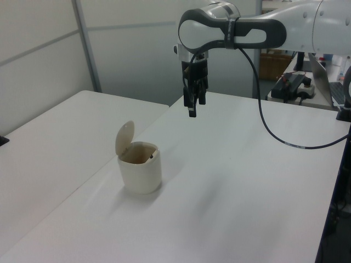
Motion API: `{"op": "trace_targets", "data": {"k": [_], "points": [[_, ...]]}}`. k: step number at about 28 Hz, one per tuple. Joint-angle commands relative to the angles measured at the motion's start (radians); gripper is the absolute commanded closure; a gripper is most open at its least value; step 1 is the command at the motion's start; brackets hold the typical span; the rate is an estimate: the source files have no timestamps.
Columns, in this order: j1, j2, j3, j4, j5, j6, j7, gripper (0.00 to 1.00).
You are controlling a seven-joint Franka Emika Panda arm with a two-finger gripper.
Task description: Open the trash can
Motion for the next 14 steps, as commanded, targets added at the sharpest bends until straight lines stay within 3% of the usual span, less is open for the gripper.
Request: {"op": "trace_targets", "data": {"k": [1, 10, 14], "points": [[0.007, -0.011, 0.001, 0.001, -0.015, -0.022, 0.009, 0.00], [0.010, -0.003, -0.002, 0.001, -0.044, -0.019, 0.016, 0.00], [0.010, -0.008, -0.003, 0.001, -0.097, -0.019, 0.016, 0.00]]}}
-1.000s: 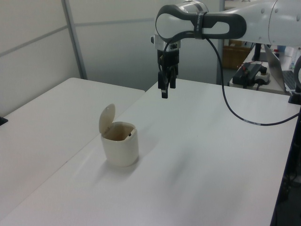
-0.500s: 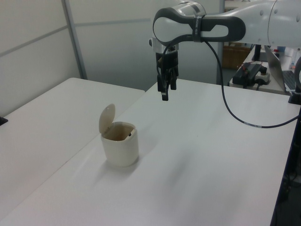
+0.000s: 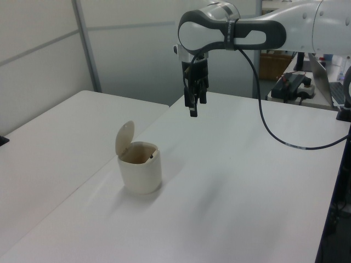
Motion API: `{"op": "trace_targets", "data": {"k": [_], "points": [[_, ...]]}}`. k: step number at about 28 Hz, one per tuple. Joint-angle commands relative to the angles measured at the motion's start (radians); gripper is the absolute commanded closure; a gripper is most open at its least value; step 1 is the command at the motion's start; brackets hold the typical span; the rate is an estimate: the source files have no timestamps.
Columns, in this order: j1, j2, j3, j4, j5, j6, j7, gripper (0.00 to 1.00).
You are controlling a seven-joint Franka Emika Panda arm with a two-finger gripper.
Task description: Open the trash can
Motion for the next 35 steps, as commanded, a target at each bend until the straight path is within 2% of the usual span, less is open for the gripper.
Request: {"op": "trace_targets", "data": {"k": [1, 35], "points": [[0.008, -0.008, -0.002, 0.001, -0.064, -0.019, 0.017, 0.00], [-0.003, -0.003, -0.012, 0.001, -0.053, -0.018, 0.017, 0.00]]}}
